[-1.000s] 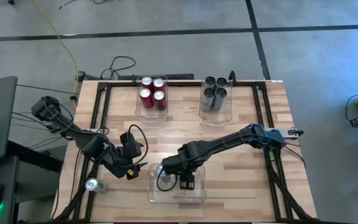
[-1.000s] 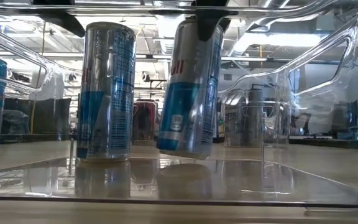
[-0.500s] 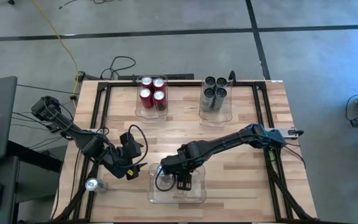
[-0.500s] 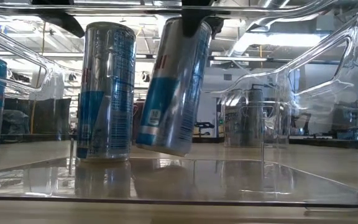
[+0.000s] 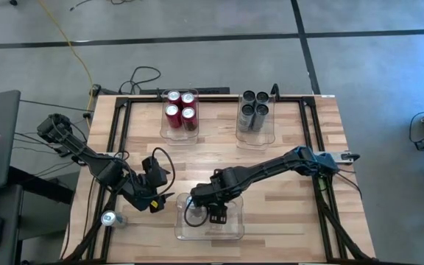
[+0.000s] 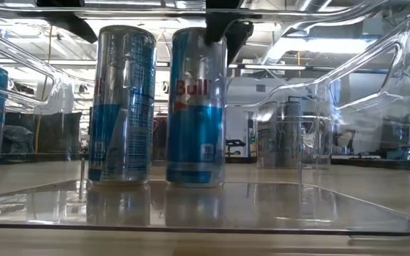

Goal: Sort soda cans
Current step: Put the bottom right blue soda can into the bottom transparent bin, then put the top blue soda can into the bottom transparent bin

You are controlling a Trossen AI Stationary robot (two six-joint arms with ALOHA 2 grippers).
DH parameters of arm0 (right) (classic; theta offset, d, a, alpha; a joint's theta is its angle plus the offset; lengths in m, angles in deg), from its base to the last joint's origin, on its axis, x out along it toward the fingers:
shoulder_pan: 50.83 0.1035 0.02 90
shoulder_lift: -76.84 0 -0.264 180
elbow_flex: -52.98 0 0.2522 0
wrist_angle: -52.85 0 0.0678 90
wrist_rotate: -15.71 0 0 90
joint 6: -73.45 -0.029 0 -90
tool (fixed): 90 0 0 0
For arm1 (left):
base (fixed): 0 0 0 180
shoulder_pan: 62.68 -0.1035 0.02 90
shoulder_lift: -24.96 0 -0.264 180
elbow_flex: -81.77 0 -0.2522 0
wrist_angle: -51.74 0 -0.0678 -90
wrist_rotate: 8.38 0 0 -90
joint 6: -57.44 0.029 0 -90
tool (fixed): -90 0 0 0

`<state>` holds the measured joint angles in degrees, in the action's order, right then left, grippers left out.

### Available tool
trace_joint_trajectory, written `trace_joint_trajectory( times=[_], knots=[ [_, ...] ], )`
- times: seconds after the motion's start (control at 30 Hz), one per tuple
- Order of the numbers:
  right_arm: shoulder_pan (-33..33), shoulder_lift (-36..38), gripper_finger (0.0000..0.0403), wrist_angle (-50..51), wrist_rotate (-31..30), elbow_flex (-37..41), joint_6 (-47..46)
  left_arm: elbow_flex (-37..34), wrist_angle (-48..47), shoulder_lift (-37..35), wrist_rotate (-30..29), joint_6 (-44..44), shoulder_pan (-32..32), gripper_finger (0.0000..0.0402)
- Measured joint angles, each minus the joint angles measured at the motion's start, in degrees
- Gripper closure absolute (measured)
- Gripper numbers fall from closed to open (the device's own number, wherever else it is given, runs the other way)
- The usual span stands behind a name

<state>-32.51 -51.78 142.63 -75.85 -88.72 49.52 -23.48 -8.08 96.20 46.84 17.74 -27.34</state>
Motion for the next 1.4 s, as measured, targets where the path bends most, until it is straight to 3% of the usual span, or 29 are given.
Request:
trace_joint_trajectory(
  times=[0.17, 0.3, 0.53, 0.9, 1.17, 1.4],
  knots=[
    [-0.1, 0.0, 0.0011, 0.43, -0.02, 0.0, -0.02, 0.0, -0.03, 0.0, 0.0, 0.4, 0.04, 0.0046],
    [0.21, 0.09, 0.0013, 0.82, -0.48, 0.0, -0.48, -0.02, -2.05, -0.7, 0.03, -0.06, 0.86, 0.0046],
    [3.79, 3.04, 0.0022, 0.16, -7.3, 0.02, 0.46, -0.02, -14.71, -4.38, -2.06, -11.25, 4.56, 0.0046],
    [8.97, 13.14, 0.0023, 0.6, -24.97, 0.0, -4.26, -0.02, -35.07, -5.7, 2.51, -31.56, 11.84, 0.0047],
    [10.97, 16.67, 0.0023, 8.48, -35.81, 0.0, -12.05, -0.6, -35.86, -5.68, 8.12, -33.81, 11.26, 0.004],
    [10.78, 16.96, 0.0023, 13.12, -36.28, 0.0, -15.31, -4.09, -35.07, -5.8, 12.55, -32.84, 8.89, 0.0005]
  ],
)
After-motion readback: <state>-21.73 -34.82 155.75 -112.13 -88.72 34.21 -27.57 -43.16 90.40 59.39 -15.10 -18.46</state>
